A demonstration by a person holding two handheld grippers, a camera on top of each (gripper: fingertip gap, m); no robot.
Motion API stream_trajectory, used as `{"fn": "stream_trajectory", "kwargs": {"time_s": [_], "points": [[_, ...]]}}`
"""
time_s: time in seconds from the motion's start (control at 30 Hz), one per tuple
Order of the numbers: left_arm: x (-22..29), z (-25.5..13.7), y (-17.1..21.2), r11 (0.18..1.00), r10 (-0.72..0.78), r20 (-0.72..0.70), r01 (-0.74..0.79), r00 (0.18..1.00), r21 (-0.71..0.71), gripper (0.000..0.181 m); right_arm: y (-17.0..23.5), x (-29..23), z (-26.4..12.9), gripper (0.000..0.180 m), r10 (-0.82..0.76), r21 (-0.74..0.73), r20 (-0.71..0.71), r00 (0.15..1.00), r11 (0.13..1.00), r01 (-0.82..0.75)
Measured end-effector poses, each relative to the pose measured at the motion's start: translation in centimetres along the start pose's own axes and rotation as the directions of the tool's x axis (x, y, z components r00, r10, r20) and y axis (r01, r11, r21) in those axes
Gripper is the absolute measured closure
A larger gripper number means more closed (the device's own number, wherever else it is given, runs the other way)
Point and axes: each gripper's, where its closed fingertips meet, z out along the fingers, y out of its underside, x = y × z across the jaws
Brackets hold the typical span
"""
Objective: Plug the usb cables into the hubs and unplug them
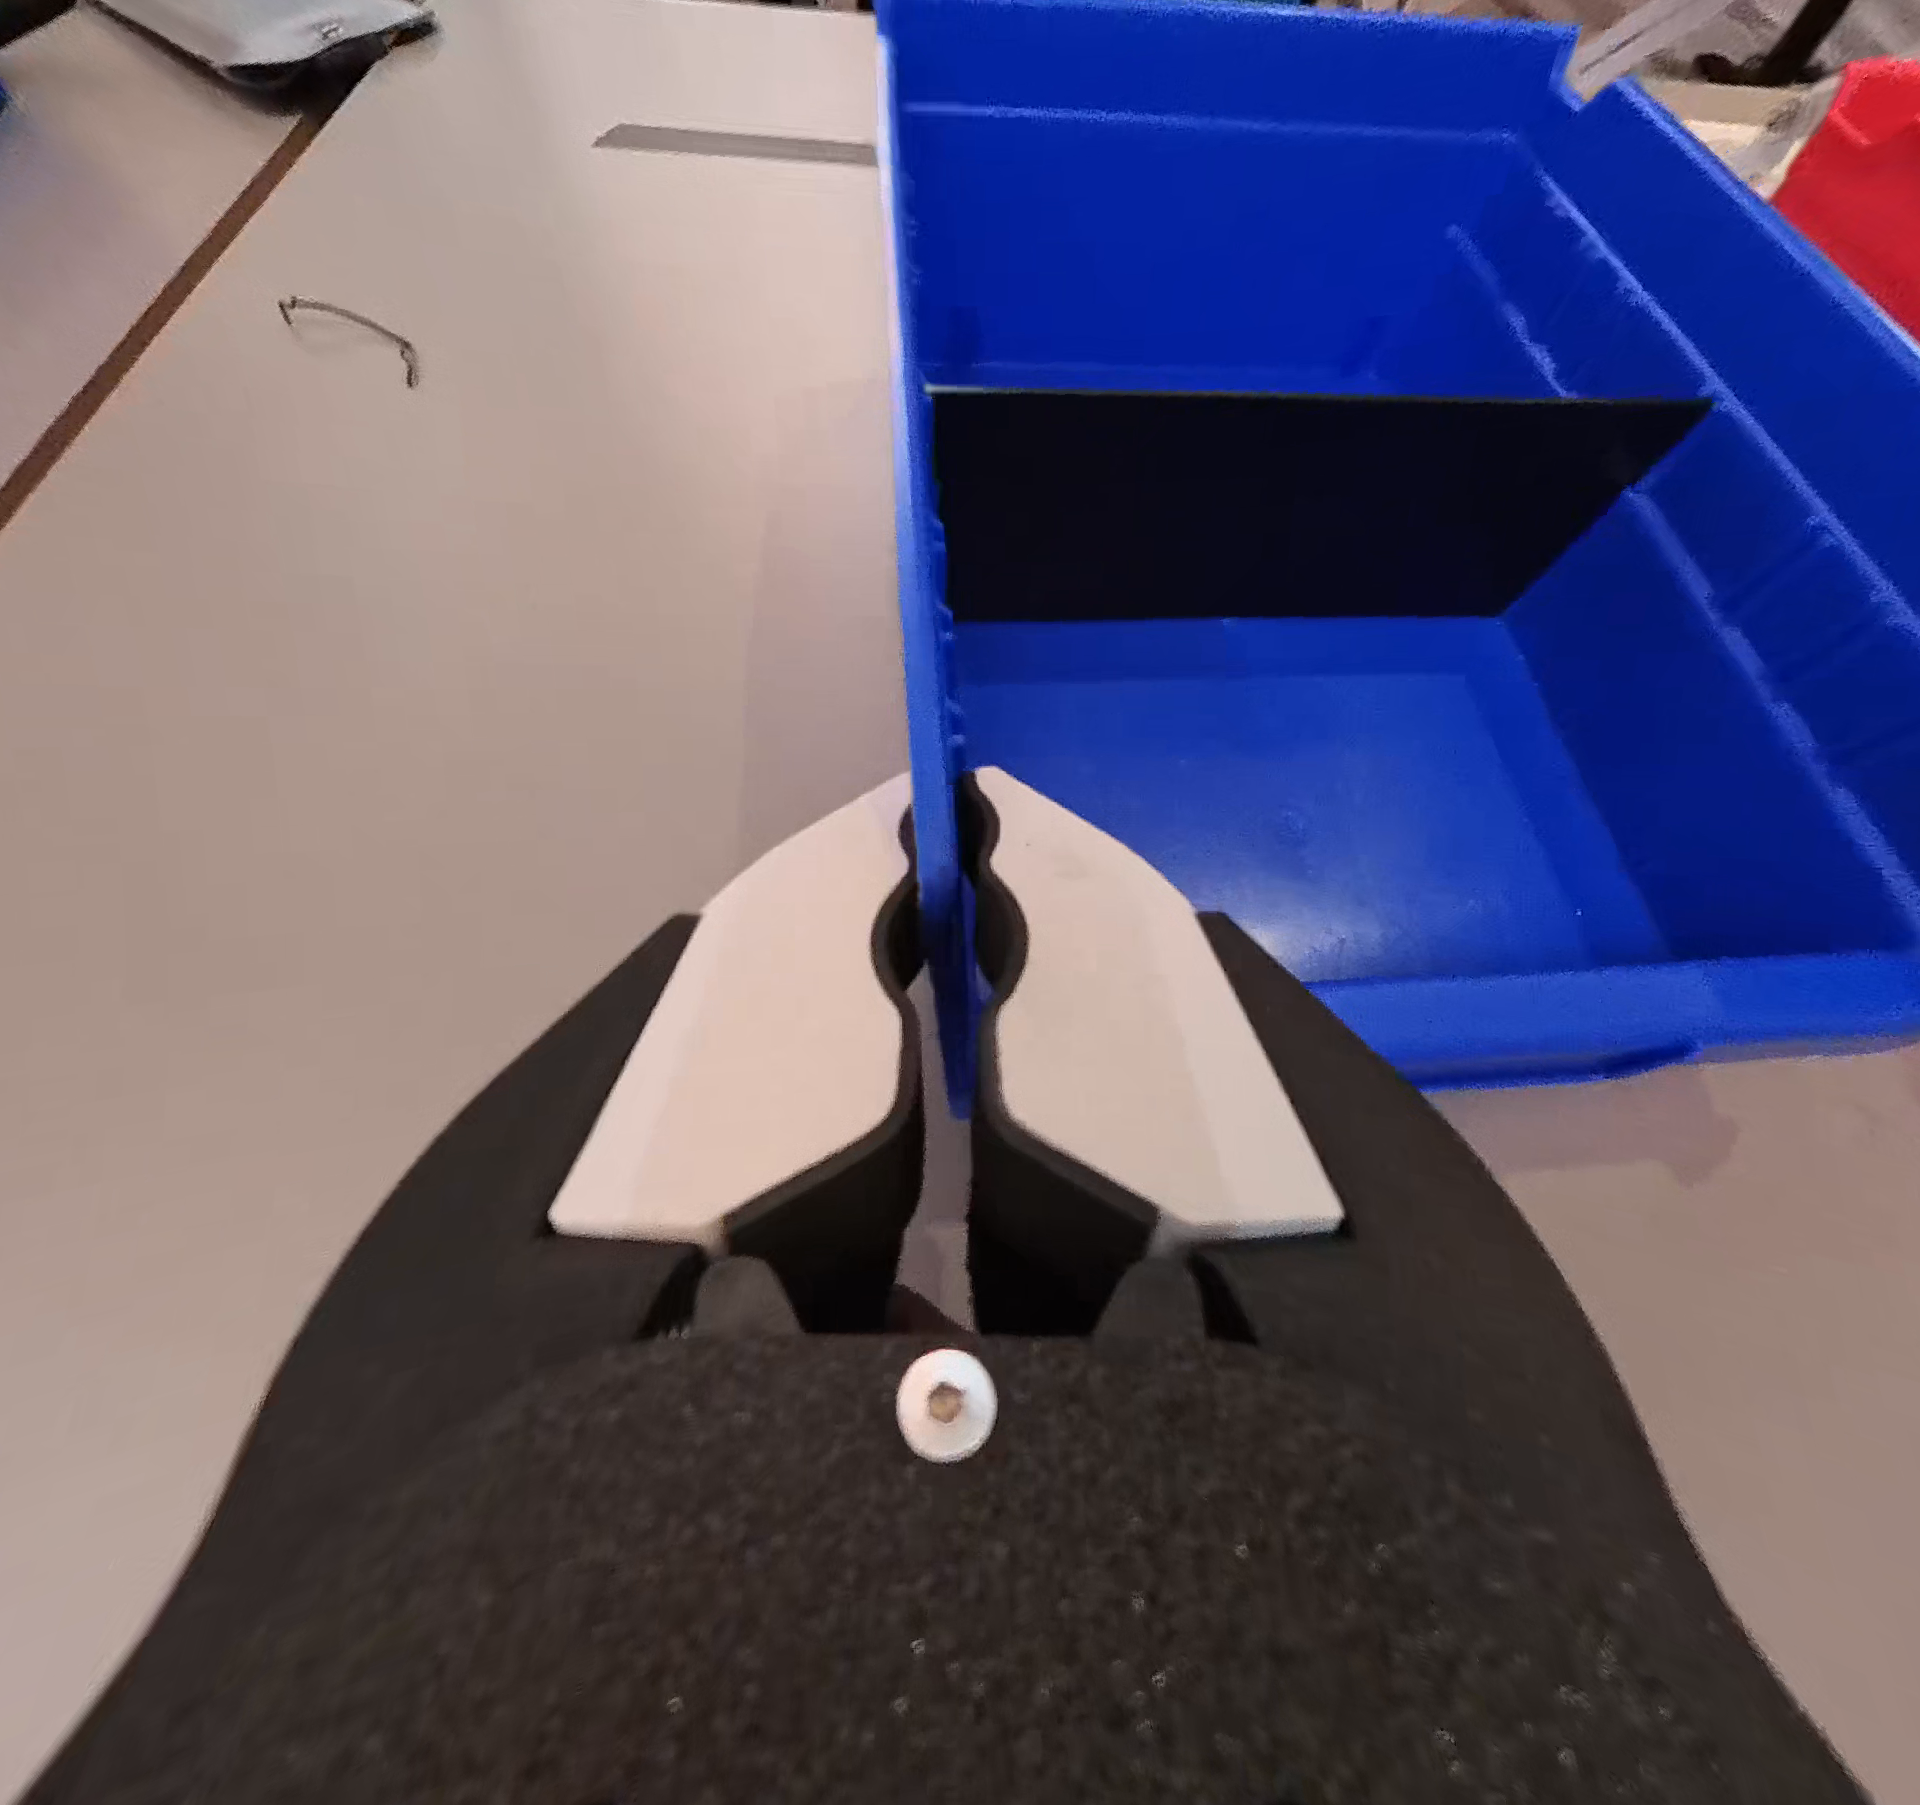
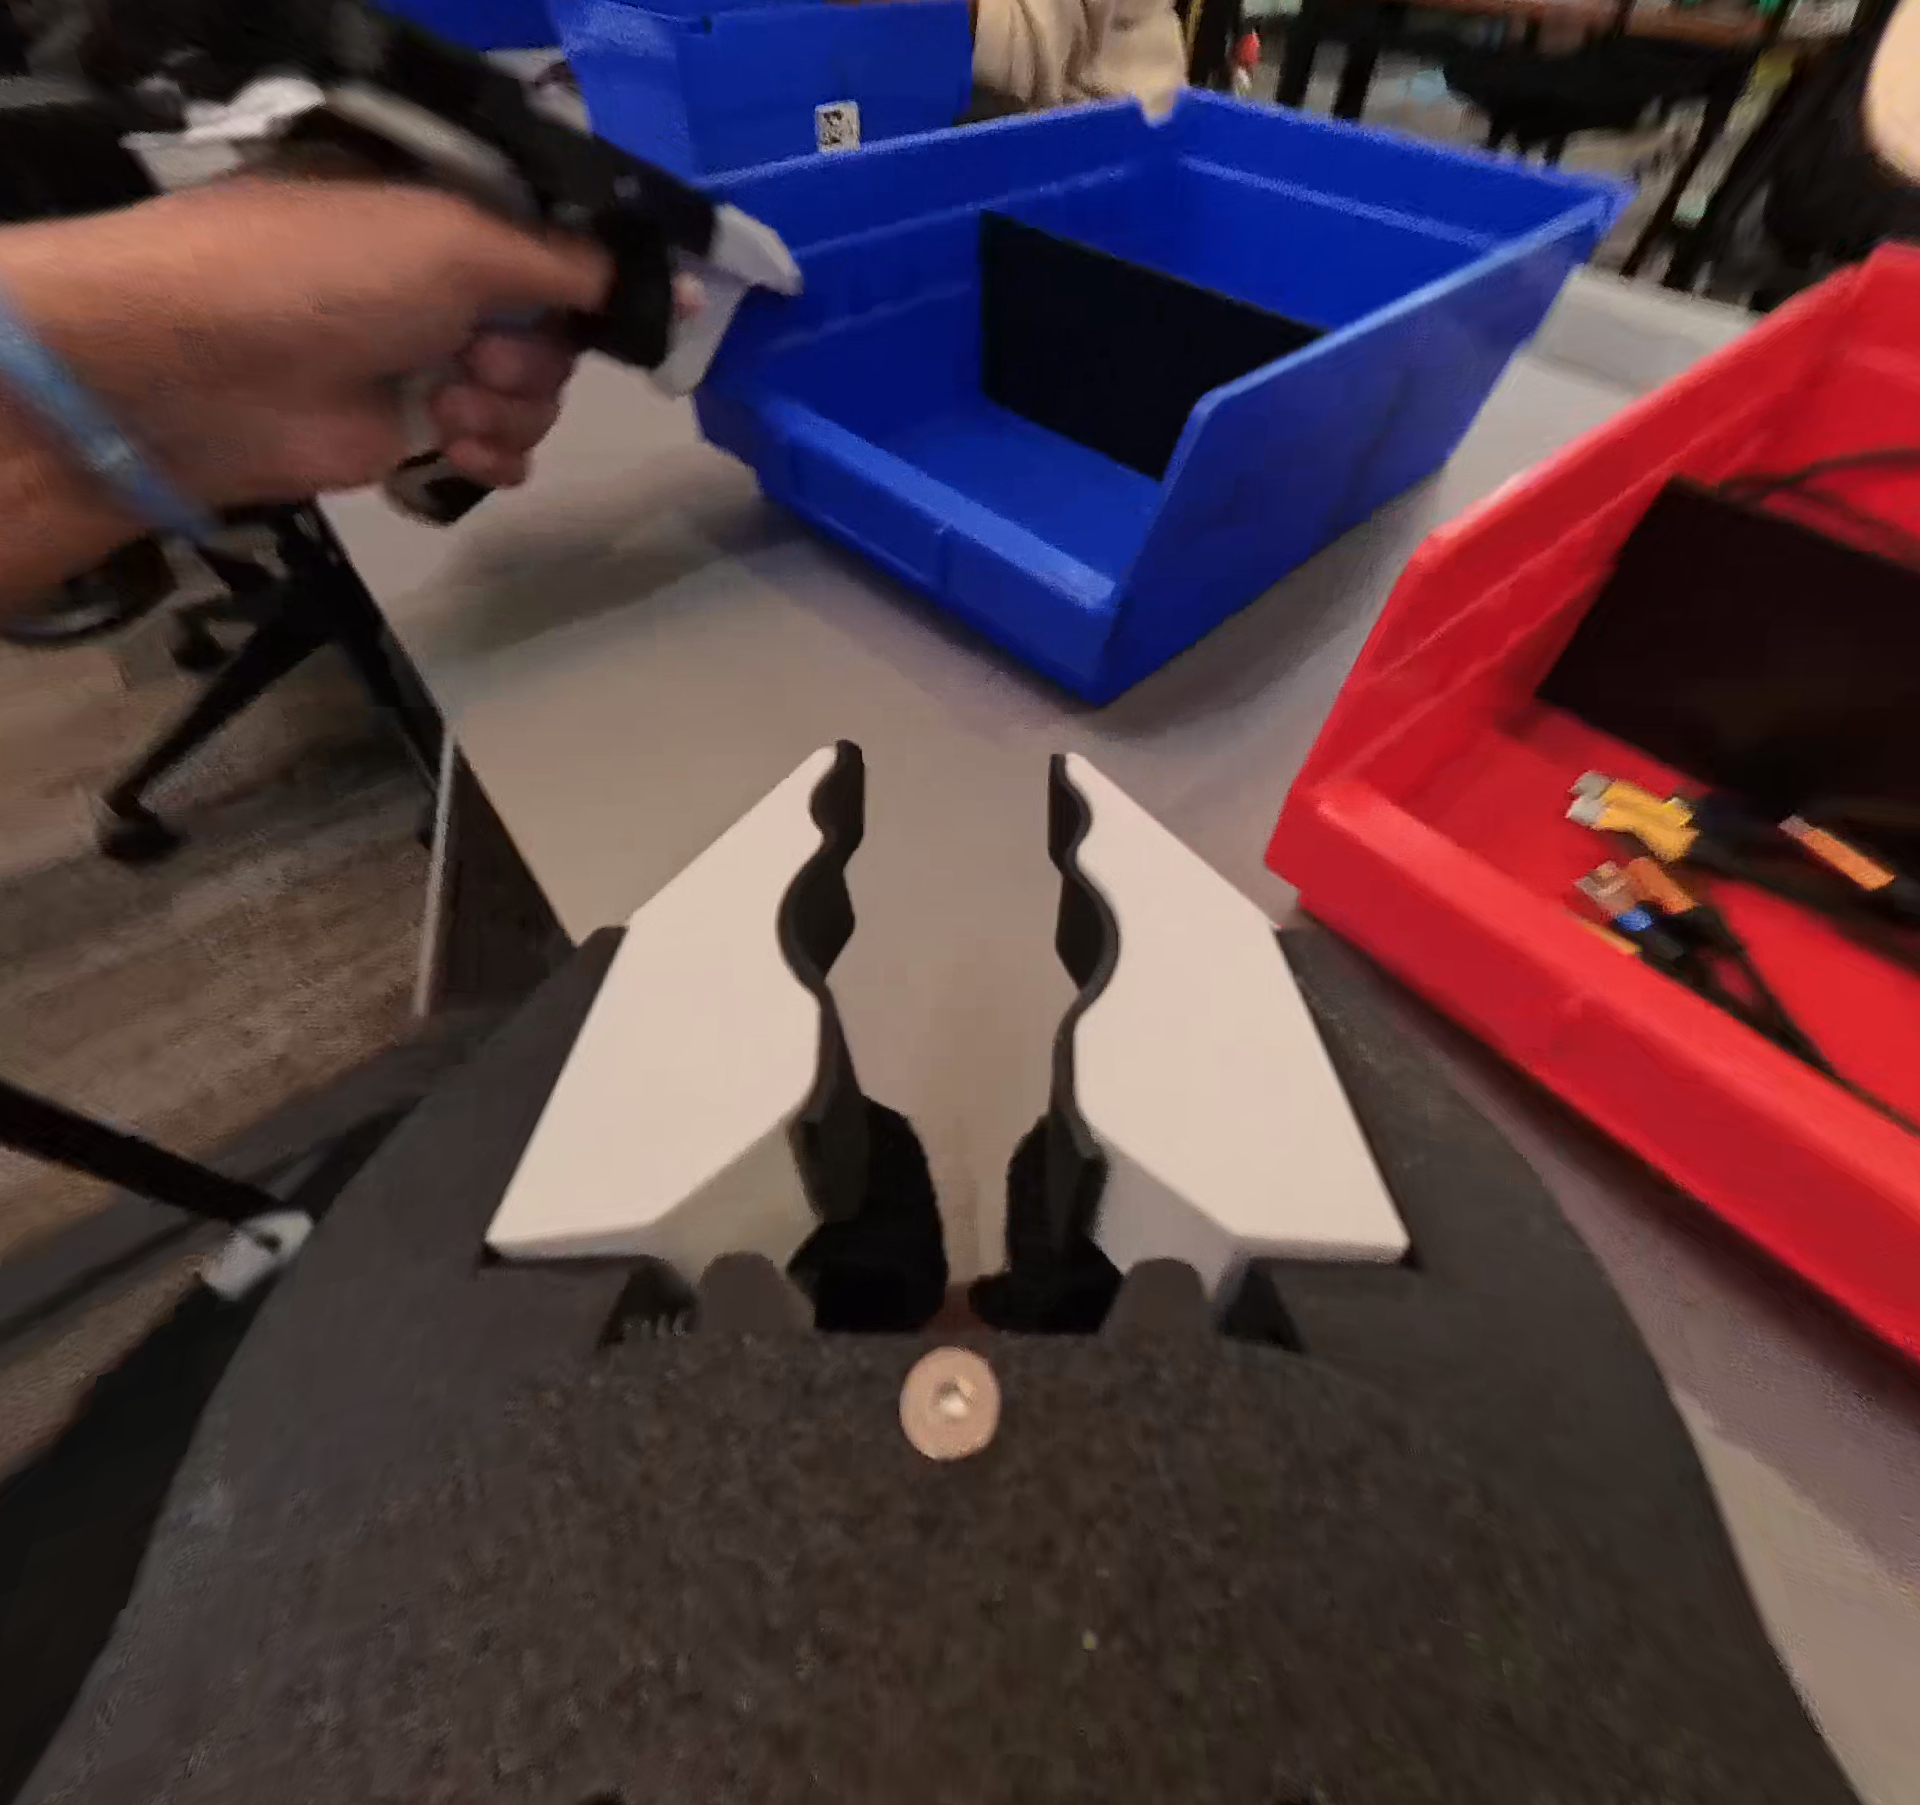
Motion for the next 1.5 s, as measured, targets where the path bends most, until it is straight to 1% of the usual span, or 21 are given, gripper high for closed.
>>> {"fn": "stream_trajectory", "kwargs": {"time_s": [0.07,0.1,0.17,0.23,0.27,0.33,0.4,0.43,0.5,0.57,0.67,0.73,0.87,0.97,1.03,1.1,1.17,1.23,1.3,1.4,1.5], "points": [[1.1,-1.9,1.2,0.999,0.021,0.006,-0.020,1.000,-0.028,0.176,0.0,0.8,1.8,0.129,0.101,-0.031,-0.066,0.993,0.994,-0.103],[1.6,-3.1,1.9,0.999,0.029,0.023,-0.028,0.999,-0.041,0.176,0.0,1.4,2.5,0.126,0.128,-0.043,-0.117,0.985,0.990,-0.134],[2.2,-5.5,3.4,0.996,0.074,0.070,-0.070,0.995,-0.061,0.175,0.0,2.1,3.5,0.125,0.148,-0.062,-0.190,0.971,0.985,-0.162],[2.6,-7.8,4.6,0.996,0.076,0.096,-0.070,0.992,-0.057,0.175,-0.4,2.3,4.0,0.126,0.145,-0.042,-0.233,0.962,0.986,-0.159],[2.7,-8.7,5.1,0.998,0.052,0.103,-0.048,0.993,-0.047,0.175,-0.7,2.1,4.2,0.132,0.157,-0.025,-0.236,0.959,0.986,-0.167],[2.9,-10.5,6.0,1.000,0.016,0.102,-0.013,0.995,-0.028,0.175,-0.8,1.9,4.3,0.170,0.170,-0.022,-0.246,0.954,0.983,-0.181],[3.1,-12.1,6.6,1.000,-0.016,0.113,0.017,0.994,-0.001,0.176,-0.7,1.2,4.0,0.173,0.125,-0.048,-0.238,0.963,0.989,-0.140],[3.3,-13.2,6.4,0.999,-0.014,0.132,0.009,0.991,0.035,0.175,-1.1,1.0,3.5,0.174,0.108,-0.037,-0.236,0.966,0.992,-0.120],[4.2,-15.7,5.2,0.993,0.049,0.180,-0.067,0.982,0.096,0.176,-2.3,0.8,2.2,0.175,0.062,-0.017,-0.268,0.962,0.997,-0.069],[5.2,-17.4,3.8,0.986,0.051,0.197,-0.081,0.979,0.143,0.176,-4.3,1.1,0.6,0.175,0.082,0.057,-0.274,0.958,0.996,-0.069],[7.4,-18.8,0.6,0.967,0.070,0.197,-0.115,0.978,0.227,0.175,-8.7,2.6,-3.1,0.176,0.054,0.176,-0.336,0.940,0.984,0.007],[10.0,-18.8,-2.3,0.951,0.076,0.163,-0.121,0.984,0.283,0.176,-11.2,5.0,-6.2,0.175,0.060,0.235,-0.386,0.920,0.971,0.035],[19.1,-16.5,-8.4,0.917,0.149,0.064,-0.162,0.987,0.365,0.176,-13.6,13.5,-13.8,0.177,0.107,0.296,-0.543,0.833,0.953,0.070],[29.4,-12.8,-11.7,0.901,0.216,-0.046,-0.181,0.975,0.395,0.175,-12.8,22.0,-21.2,0.177,0.165,0.310,-0.690,0.705,0.947,0.082],[37.1,-9.8,-12.6,0.900,0.258,-0.120,-0.193,0.959,0.391,0.176,-10.5,28.1,-26.1,0.177,0.189,0.272,-0.778,0.599,0.961,0.049],[44.5,-6.7,-12.4,0.907,0.288,-0.184,-0.206,0.940,0.367,0.176,-7.1,33.5,-30.2,0.176,0.252,0.283,-0.796,0.551,0.959,-0.031],[50.7,-3.6,-10.6,0.920,0.311,-0.222,-0.233,0.924,0.316,0.176,-2.7,38.1,-33.1,0.177,0.314,0.287,-0.799,0.513,0.949,-0.133],[54.9,-1.0,-7.8,0.936,0.310,-0.242,-0.250,0.919,0.247,0.176,1.7,41.2,-34.4,0.178,0.321,0.254,-0.794,0.516,0.947,-0.198],[57.0,0.8,-4.7,0.953,0.276,-0.253,-0.232,0.927,0.193,0.176,5.0,43.0,-34.4,0.178,0.310,0.218,-0.765,0.564,0.949,-0.227],[57.6,2.7,-0.8,0.965,0.247,-0.226,-0.217,0.942,0.149,0.175,8.7,44.1,-32.9,0.178,0.340,0.166,-0.740,0.580,0.928,-0.333],[56.6,4.8,0.1,0.966,0.244,-0.174,-0.223,0.954,0.130,0.176,10.9,44.8,-30.5,0.178,0.326,0.104,-0.729,0.602,0.922,-0.374]]}}
